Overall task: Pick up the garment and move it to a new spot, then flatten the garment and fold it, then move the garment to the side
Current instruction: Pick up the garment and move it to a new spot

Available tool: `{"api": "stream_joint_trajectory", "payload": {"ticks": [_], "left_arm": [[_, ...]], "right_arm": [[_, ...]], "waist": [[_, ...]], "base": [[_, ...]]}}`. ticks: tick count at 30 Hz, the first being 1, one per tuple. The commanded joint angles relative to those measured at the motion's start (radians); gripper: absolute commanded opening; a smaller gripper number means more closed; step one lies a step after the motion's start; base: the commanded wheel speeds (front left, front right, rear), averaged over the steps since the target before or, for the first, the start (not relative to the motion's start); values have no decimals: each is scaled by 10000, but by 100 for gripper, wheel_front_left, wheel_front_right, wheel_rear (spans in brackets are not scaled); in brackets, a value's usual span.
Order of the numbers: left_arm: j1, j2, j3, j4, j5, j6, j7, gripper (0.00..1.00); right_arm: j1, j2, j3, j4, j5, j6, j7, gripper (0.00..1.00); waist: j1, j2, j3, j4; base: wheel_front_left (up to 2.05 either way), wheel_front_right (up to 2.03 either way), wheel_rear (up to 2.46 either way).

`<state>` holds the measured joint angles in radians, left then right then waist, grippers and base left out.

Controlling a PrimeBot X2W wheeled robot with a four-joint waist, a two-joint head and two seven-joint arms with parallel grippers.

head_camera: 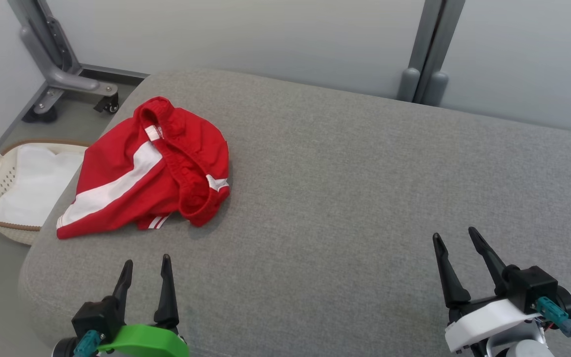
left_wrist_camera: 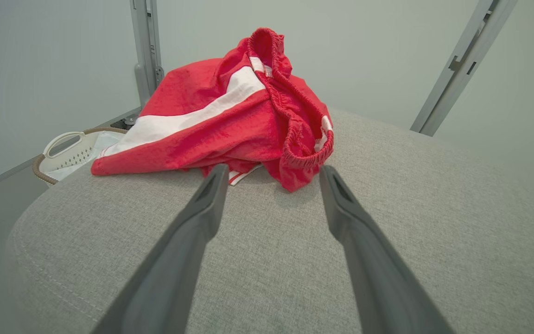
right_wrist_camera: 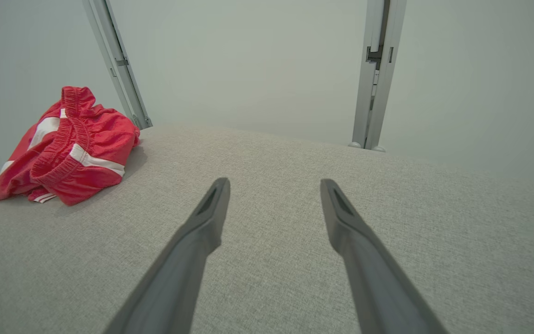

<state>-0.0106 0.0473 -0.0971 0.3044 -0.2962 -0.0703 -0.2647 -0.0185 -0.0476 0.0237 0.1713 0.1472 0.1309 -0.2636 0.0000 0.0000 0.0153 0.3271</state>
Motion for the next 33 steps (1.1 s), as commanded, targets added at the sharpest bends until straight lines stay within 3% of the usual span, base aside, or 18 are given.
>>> {"api": "stream_joint_trajectory", "payload": {"ticks": [1,10,16,25,33], "left_arm": [[-71,56,58,-23,41,34,3,100],[-1232,144,496,31,619,-116,3,100],[-2934,482,442,1314,646,-397,6,100],[-4799,770,-643,4071,165,-609,827,100],[-5256,796,-1828,5437,-554,-611,827,100]], "right_arm": [[-84,-50,-12,-11,-26,-3,-18,100],[-148,-47,48,-43,-165,-3,-18,100],[-304,-48,223,-28,-305,-3,-18,100],[-638,-48,455,-31,-529,-3,-18,100],[-923,-48,508,-44,-738,-3,-18,100]], "waist": [[0,0,5,-41],[0,0,235,-223],[0,0,427,-422],[0,0,1055,-916],[0,0,1636,-1237]], "base": [[0,0,0],[0,0,0],[0,0,0],[0,0,0],[0,0,0]]}}
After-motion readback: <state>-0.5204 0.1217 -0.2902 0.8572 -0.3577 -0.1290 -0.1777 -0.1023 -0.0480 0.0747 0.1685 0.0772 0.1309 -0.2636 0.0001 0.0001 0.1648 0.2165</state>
